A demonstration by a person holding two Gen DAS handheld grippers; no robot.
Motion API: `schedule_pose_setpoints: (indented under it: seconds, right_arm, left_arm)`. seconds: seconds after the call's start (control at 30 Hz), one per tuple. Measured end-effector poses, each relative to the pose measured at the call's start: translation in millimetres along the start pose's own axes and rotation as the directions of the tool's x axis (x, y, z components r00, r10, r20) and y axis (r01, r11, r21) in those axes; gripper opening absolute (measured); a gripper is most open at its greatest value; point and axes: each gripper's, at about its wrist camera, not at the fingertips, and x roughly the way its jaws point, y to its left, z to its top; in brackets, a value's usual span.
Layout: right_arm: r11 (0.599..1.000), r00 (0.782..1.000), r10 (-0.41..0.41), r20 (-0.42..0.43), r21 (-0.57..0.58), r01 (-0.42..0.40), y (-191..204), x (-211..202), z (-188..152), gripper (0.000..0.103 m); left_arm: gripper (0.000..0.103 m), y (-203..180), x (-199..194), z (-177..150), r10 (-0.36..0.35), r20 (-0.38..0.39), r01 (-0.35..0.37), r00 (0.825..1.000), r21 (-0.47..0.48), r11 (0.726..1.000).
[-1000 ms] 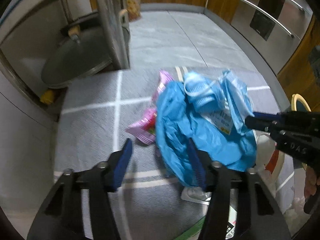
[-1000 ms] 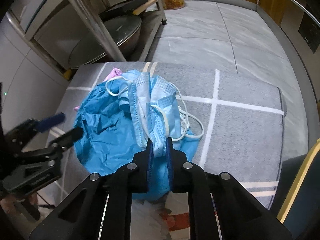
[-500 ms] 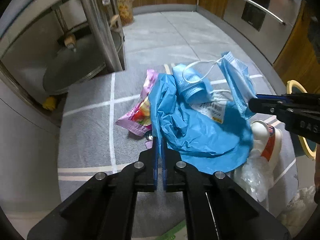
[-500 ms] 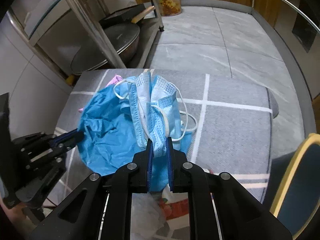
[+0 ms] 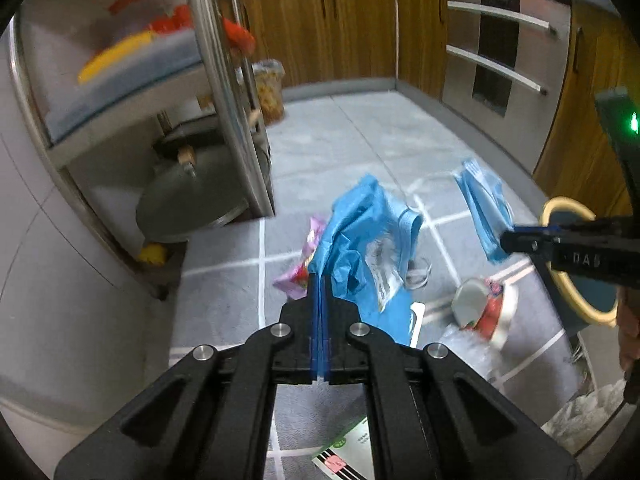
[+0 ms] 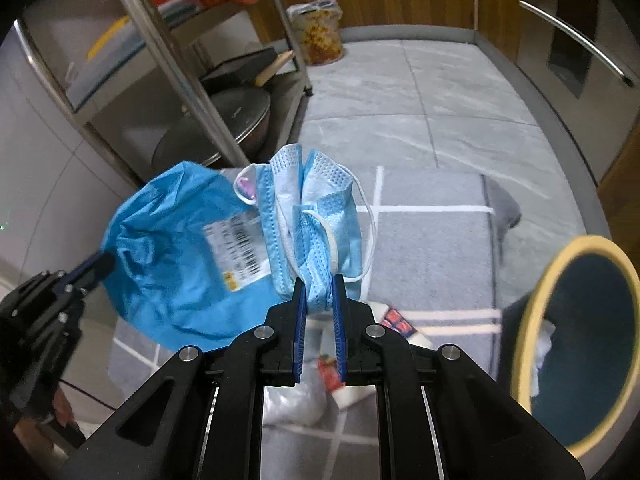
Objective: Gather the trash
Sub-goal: 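Lift the masks and blue bag and carry both over the teal bin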
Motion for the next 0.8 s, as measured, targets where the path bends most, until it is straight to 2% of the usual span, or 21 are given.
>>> schedule_pose_setpoints:
  seconds: [0.2, 0.53, 0.8]
  right_arm:
    - [1.000, 0.997, 0.005, 0.079, 0.012, -0.006, -7.3, -47.0, -8.1, 0.014]
    - [0.998, 0.986, -0.019, 0.163, 0.055, 0.011, -28.7, -103.9, -29.4, 0.014]
    - [0.992, 0.974, -0.068, 0.216, 0.115, 0.044, -60.8, -140.9, -48.8, 0.014]
  left_arm:
    - [0.001, -5.5, -39.7, 13.9, 0.015, 0.102, -0.015, 0.995, 0.001, 1.000]
    - [0.001, -24.6, -90.2, 19.2, -0.026, 0.202, 0.024, 0.979, 0.012, 1.000]
    - [0.001, -43.5, -108.4, 18.2, -0.059, 0.253, 0.046, 0.966, 0.057, 0.997]
